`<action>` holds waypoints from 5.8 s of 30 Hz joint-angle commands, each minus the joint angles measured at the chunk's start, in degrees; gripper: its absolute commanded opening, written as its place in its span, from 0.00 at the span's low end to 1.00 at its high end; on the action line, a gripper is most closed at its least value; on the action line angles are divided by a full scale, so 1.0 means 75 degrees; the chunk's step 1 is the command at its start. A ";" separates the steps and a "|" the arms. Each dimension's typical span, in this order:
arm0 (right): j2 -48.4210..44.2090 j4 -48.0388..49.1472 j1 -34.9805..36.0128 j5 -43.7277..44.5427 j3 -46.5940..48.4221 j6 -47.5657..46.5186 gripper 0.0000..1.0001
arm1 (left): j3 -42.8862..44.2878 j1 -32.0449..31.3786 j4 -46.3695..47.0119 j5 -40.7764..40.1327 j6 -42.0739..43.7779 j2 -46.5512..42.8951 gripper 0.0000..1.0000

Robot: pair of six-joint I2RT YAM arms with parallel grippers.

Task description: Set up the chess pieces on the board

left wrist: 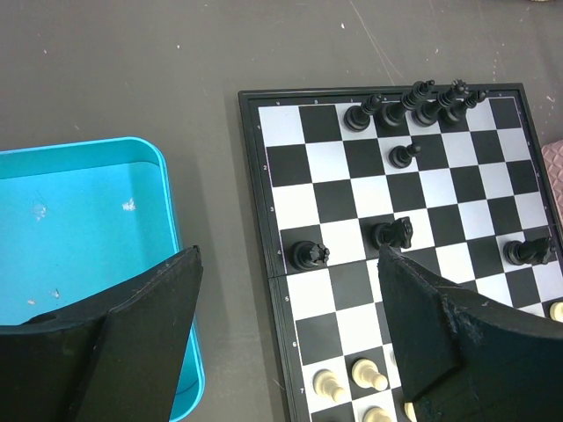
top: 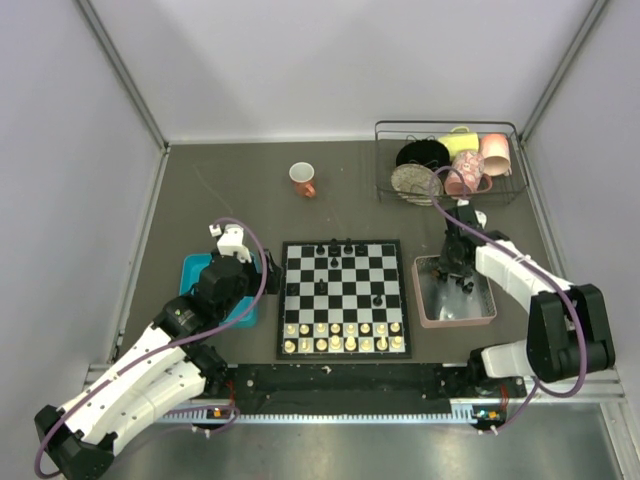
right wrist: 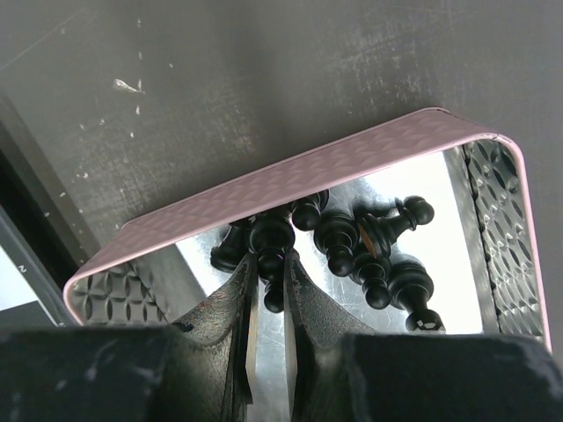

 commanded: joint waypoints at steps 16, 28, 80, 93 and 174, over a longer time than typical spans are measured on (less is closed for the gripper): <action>-0.1197 -0.0576 -0.0081 -0.0058 0.0283 -0.0113 0.06 | 0.0027 -0.0023 0.0145 0.0092 -0.0094 -0.0149 0.85; -0.1865 -0.0998 -0.0081 -0.0678 0.0694 -0.0406 0.03 | 0.0121 -0.0011 0.0250 0.0150 -0.0071 0.0003 0.86; 0.3795 -0.0647 0.4536 -0.0222 0.4901 0.0250 0.04 | -0.0184 -0.0023 0.0098 -0.0002 -0.0047 -0.0301 0.86; 0.3947 -0.0647 0.4548 -0.0386 0.4913 0.0180 0.09 | -0.0184 -0.0011 0.0086 -0.0014 -0.0036 -0.0360 0.86; -0.1257 -0.0975 -0.0034 -0.0632 0.0167 0.0168 0.38 | -0.0055 -0.0023 0.0555 0.0420 0.0140 0.0108 0.85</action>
